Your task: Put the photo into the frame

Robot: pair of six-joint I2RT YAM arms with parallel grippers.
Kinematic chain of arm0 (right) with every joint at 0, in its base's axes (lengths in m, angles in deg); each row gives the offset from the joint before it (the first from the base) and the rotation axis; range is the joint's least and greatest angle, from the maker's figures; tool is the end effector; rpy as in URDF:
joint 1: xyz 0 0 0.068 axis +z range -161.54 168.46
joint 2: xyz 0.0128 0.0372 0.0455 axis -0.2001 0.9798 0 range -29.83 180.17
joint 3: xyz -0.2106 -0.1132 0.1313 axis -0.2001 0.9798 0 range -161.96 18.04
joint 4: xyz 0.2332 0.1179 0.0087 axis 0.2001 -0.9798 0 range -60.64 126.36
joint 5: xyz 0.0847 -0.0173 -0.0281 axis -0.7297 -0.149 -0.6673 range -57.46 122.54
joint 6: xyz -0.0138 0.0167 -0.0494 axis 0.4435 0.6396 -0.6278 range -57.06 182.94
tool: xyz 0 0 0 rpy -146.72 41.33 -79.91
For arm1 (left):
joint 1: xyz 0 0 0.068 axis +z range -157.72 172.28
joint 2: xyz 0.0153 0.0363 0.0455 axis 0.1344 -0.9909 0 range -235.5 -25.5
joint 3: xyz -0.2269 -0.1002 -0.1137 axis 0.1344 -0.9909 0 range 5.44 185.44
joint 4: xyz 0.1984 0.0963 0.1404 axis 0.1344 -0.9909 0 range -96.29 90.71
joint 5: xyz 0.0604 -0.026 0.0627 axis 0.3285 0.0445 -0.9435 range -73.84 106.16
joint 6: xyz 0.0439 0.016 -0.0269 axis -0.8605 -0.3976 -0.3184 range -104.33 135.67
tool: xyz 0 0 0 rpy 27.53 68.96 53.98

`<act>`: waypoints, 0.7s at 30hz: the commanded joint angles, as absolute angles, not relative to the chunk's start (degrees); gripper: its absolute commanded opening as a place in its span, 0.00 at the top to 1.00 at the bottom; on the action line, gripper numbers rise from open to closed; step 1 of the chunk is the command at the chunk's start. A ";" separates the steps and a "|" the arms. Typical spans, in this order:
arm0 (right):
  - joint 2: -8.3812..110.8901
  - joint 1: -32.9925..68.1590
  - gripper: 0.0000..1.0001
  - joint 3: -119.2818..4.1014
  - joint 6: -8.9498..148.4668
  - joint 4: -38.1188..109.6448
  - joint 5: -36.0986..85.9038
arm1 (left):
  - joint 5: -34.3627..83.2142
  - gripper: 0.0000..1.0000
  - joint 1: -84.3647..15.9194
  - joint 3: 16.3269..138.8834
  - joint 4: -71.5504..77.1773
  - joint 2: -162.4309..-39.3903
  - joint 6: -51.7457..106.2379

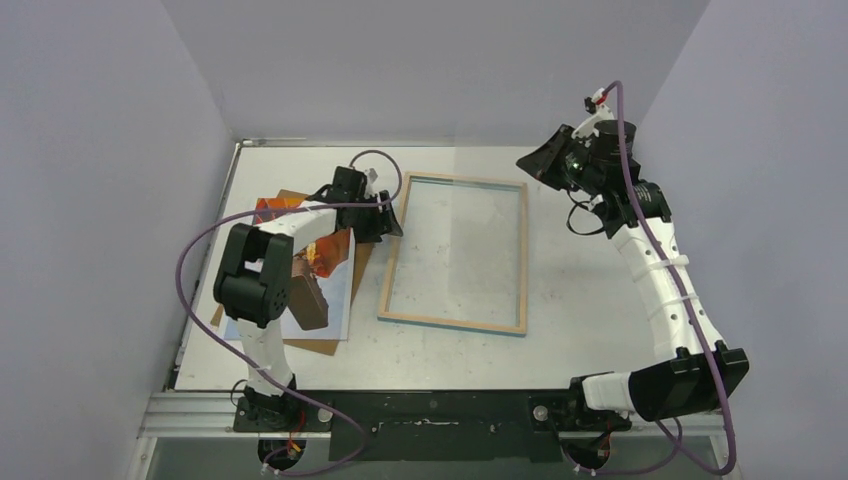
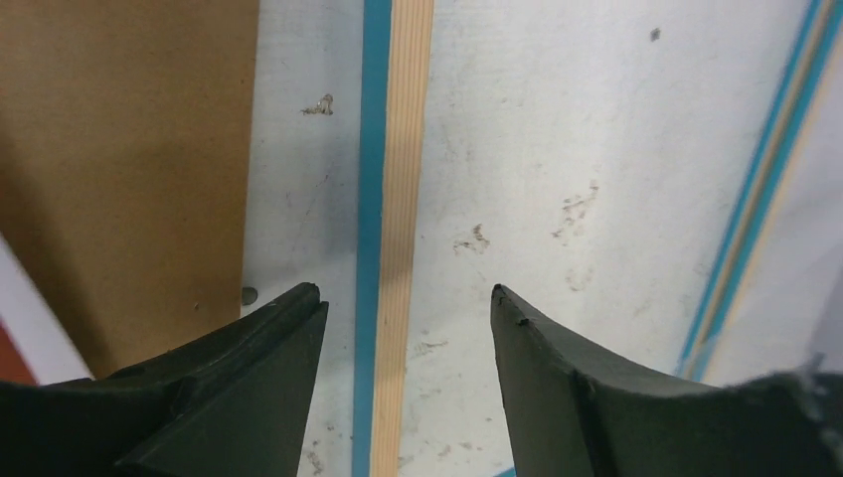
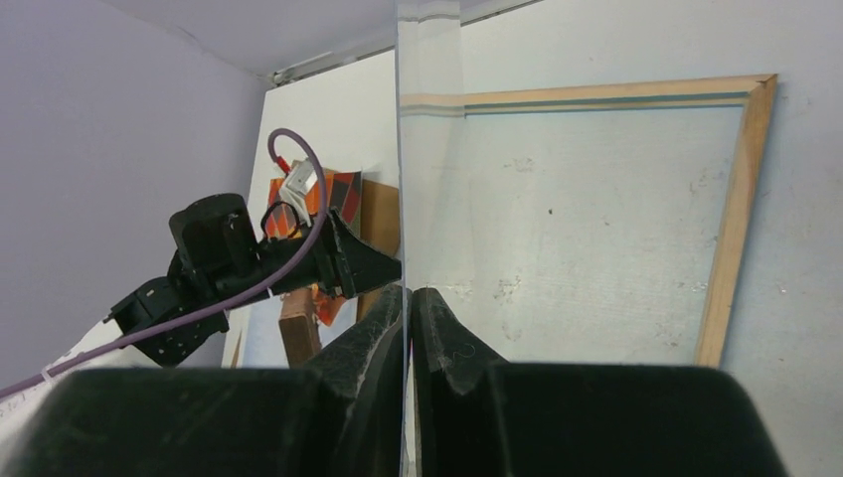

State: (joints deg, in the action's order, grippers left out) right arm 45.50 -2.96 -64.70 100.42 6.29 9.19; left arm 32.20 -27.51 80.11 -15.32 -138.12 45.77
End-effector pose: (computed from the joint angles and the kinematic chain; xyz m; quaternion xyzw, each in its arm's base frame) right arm 0.2814 0.0568 0.4188 0.0947 0.8172 0.3674 0.4339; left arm 0.3874 -0.1498 0.1664 -0.0417 0.9417 -0.2495 0.2217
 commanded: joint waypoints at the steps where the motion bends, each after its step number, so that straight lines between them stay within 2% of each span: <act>1: 46.74 0.08 0.95 -69.63 102.52 8.69 9.47 | 39.40 0.37 -22.17 81.75 -14.67 -128.34 46.04; 6: 47.77 3.83 0.95 -70.60 108.03 13.43 5.74 | 40.73 0.33 -17.34 85.79 -17.41 -124.66 40.85; 11: 46.31 3.40 0.95 -63.78 116.04 23.13 0.28 | 41.98 0.32 -11.85 84.77 -16.63 -123.29 40.42; 16: 48.15 3.19 0.95 -50.46 120.32 31.88 -1.35 | 39.91 0.35 -11.23 81.61 -15.77 -122.85 37.81; 21: 52.67 2.44 0.95 -42.53 116.89 35.96 0.53 | 39.16 0.41 -11.50 78.84 -15.20 -123.06 36.52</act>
State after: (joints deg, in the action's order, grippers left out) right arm 49.94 3.37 -45.85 117.33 28.17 0.45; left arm 39.98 -11.08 80.11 -16.61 -124.20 39.06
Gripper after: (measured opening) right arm 0.060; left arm 0.608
